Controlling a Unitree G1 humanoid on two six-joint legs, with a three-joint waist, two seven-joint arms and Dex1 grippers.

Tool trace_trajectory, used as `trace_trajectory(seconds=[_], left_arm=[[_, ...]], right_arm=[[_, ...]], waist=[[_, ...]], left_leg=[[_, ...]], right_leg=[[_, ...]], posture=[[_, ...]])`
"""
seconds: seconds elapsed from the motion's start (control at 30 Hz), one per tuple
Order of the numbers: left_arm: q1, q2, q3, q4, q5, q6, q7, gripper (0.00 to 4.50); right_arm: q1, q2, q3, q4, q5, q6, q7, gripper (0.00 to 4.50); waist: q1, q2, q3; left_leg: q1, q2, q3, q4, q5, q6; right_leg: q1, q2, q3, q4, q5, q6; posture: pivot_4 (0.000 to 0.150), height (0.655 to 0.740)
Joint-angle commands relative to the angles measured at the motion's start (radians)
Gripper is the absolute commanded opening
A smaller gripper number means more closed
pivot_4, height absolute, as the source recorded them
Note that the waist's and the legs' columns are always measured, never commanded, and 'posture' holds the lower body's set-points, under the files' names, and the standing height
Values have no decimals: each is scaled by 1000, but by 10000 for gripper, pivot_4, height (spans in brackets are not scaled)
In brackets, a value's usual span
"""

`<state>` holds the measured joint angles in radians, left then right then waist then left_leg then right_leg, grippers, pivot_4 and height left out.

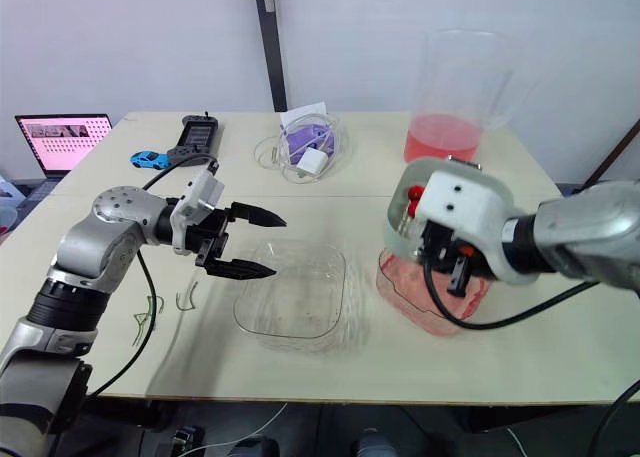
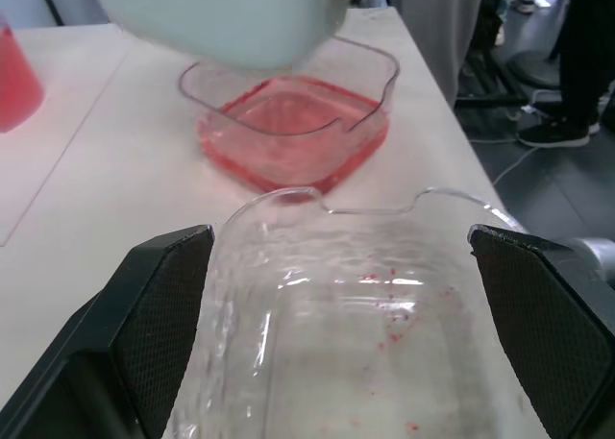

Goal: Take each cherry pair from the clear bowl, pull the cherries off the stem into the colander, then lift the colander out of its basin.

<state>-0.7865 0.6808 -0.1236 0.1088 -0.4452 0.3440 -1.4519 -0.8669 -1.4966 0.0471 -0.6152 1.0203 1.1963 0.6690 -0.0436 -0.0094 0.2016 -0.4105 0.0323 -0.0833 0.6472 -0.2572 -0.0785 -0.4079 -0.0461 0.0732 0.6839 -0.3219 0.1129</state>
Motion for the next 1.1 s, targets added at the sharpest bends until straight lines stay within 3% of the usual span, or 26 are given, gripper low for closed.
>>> trace_trajectory(seconds=[0.03, 0.2, 0.5, 0.87, 1.1], left_arm=[[-6, 4, 37, 5, -1, -26, 8, 45000], [26, 19, 63, 0, 4, -38, 41, 45000], [136, 77, 142, -113, -35, 24, 110, 45000], [291, 124, 238, -283, -86, 112, 227, 45000], [348, 146, 273, -346, -115, 144, 269, 45000]], right_arm=[[-124, 54, 55, 63, -132, -69, 99, 1758], [-263, 261, 267, 182, -346, -142, 202, 1758], [-323, 506, 522, 523, -708, -345, 366, 1758], [-403, 771, 608, 976, -965, -644, 588, 1758], [-416, 861, 574, 1106, -1033, -719, 672, 1758]], waist=[[-1, 0, 0], [-4, 0, 0], [-3, 0, 0], [-4, 0, 0], [-5, 0, 0]], left_leg=[[0, 0, 0, 0, 0, 0], [1, 0, 0, 0, 0, 0], [-1, 0, 0, 1, 0, 0], [0, 0, -1, 1, 0, -1], [0, 0, -1, 0, 1, -1]], right_leg=[[0, 0, 0, 0, 0, 0], [0, 0, 0, 0, 0, 0], [-1, -1, 0, 1, 0, 0], [-1, -1, -1, 2, 0, 0], [-1, -1, -1, 3, 0, 0]], posture=[[1500, 7332], [1500, 7332], [1500, 7332], [1500, 7332], [1500, 7332]])
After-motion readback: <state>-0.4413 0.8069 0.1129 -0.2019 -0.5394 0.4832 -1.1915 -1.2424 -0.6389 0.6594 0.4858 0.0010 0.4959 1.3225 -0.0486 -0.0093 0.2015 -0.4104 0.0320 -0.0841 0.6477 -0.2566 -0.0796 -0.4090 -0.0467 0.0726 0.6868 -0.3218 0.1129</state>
